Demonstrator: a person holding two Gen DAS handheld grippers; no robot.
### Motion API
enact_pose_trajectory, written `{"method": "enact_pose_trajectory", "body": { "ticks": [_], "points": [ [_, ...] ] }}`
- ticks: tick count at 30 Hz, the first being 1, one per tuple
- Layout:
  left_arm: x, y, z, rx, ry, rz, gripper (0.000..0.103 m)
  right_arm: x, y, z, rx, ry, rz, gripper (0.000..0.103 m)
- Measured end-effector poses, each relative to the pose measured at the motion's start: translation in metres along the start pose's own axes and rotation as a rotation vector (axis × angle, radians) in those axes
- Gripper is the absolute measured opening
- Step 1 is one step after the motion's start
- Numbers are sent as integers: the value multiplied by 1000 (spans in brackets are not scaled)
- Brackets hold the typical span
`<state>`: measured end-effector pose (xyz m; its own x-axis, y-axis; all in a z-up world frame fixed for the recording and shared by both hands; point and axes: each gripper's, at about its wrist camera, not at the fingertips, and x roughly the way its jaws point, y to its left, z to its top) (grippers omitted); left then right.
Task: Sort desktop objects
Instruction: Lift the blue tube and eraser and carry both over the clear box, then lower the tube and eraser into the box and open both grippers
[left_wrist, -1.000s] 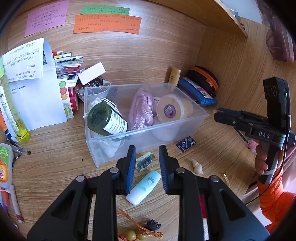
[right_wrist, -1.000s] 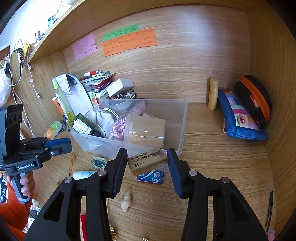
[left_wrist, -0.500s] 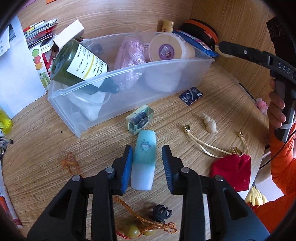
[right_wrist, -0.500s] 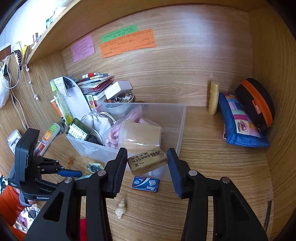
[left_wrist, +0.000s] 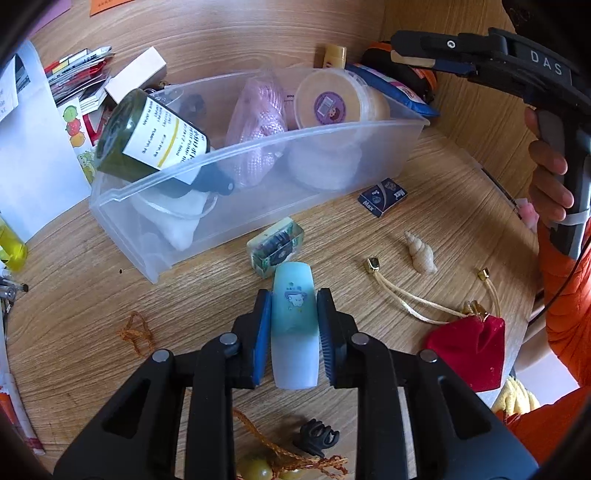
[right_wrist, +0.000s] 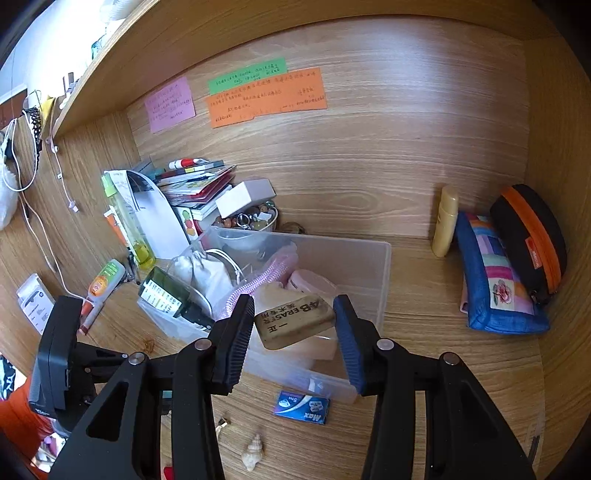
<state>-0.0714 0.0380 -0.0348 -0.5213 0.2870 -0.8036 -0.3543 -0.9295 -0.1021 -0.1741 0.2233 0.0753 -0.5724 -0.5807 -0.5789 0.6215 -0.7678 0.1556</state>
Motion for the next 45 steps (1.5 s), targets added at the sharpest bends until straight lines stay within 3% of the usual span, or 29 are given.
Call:
{"method": "enact_pose_trajectory", "body": {
  "ticks": [7,15,21,28,34,45],
  "points": [
    [-34,15,23,-54,-119,-62,24,22,29,9,-83,10,34,41],
    [-55,30,56,-83,-215,-53,24,43,35,4,-82,23,45,41],
    [-42,27,80,-90,-253,-67,24,46,36,1,-95,4,25,41],
    [-16,29,91,-105,-215,-56,24,49,27,1,-68,8,44,41],
    [-14,29,89,-102,-219,-73,24,51,29,1,-66,-2,44,44],
    [-11,25,90,-91,-212,-33,24,50,28,0,-53,-3,54,45]
  ]
}}
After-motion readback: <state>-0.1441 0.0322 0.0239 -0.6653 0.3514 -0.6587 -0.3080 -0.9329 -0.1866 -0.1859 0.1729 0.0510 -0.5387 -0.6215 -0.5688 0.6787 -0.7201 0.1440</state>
